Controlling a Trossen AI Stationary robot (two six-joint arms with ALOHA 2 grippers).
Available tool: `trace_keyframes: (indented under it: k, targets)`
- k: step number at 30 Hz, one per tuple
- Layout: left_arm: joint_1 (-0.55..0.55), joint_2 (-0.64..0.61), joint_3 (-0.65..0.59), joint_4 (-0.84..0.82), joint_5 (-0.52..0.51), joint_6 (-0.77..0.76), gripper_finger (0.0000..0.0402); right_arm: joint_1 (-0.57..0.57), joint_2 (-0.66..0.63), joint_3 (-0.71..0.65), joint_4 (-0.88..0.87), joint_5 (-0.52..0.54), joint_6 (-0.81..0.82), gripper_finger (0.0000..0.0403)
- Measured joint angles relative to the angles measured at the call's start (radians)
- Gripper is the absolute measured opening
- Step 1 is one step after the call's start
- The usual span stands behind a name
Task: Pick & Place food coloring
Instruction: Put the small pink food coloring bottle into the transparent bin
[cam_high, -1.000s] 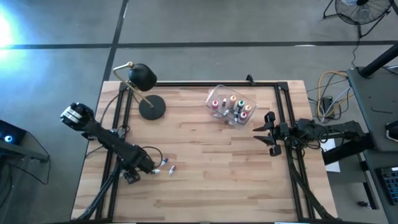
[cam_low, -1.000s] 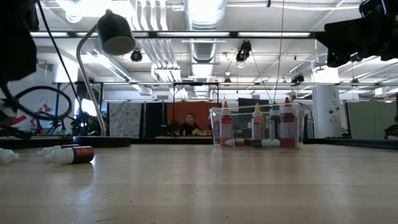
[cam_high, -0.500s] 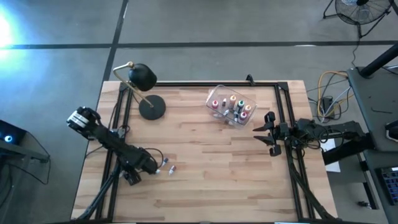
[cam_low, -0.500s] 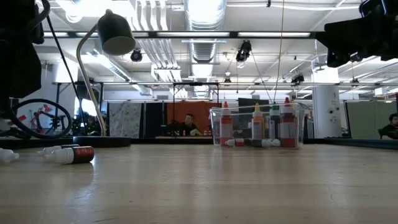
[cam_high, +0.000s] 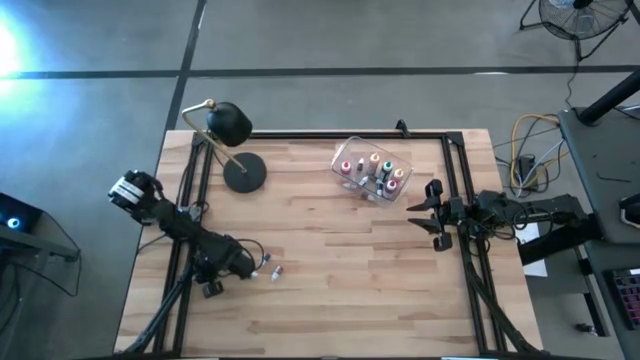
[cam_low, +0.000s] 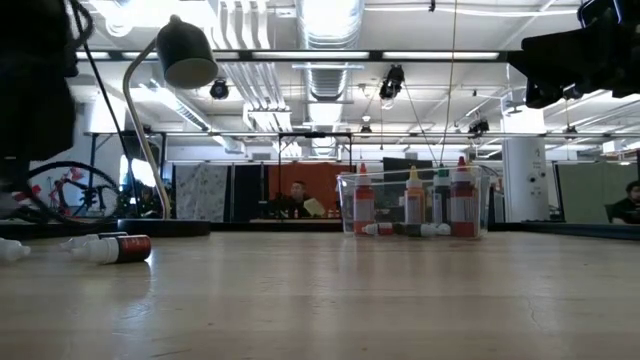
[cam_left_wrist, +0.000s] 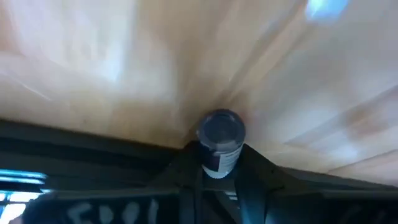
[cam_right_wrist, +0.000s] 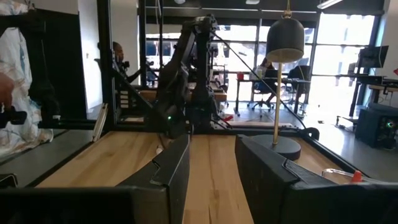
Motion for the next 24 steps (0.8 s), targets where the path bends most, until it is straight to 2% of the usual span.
trace_keyframes:
  k: [3,6,9,13,15,18,21,24]
  targets:
    - [0.074,-0.043,0.018,-0.004,-0.082,0.060,0.0044,0.000,0.000,0.000,0.000,0.000,0.000,0.0123]
    - [0.176,-0.111,0.054,0.029,-0.232,0.142,0.0050,0.000,0.000,0.000,0.000,0.000,0.000,0.0123]
    - [0.315,-0.176,0.111,0.223,-0.415,0.291,0.0049,0.000,0.000,0.000,0.000,0.000,0.000,0.0123]
    - [0.535,-0.194,0.216,0.549,-0.423,0.429,0.0048,0.000,0.000,0.000,0.000,-0.001,0.000,0.0123]
    - [0.631,-0.152,0.315,0.674,-0.402,0.464,0.0048,0.000,0.000,0.000,0.000,0.000,0.000,0.0123]
    - [0.723,-0.041,0.534,0.718,-0.353,0.524,0.0047,0.000,0.000,0.000,0.000,0.000,0.000,0.0123]
    - [0.745,0.089,0.775,0.711,-0.346,0.618,0.0047,0.000,0.002,0.000,0.000,-0.001,0.000,0.0123]
    - [0.748,0.227,1.014,0.711,-0.424,0.696,0.0050,0.000,0.001,0.000,0.000,-0.001,0.000,0.0123]
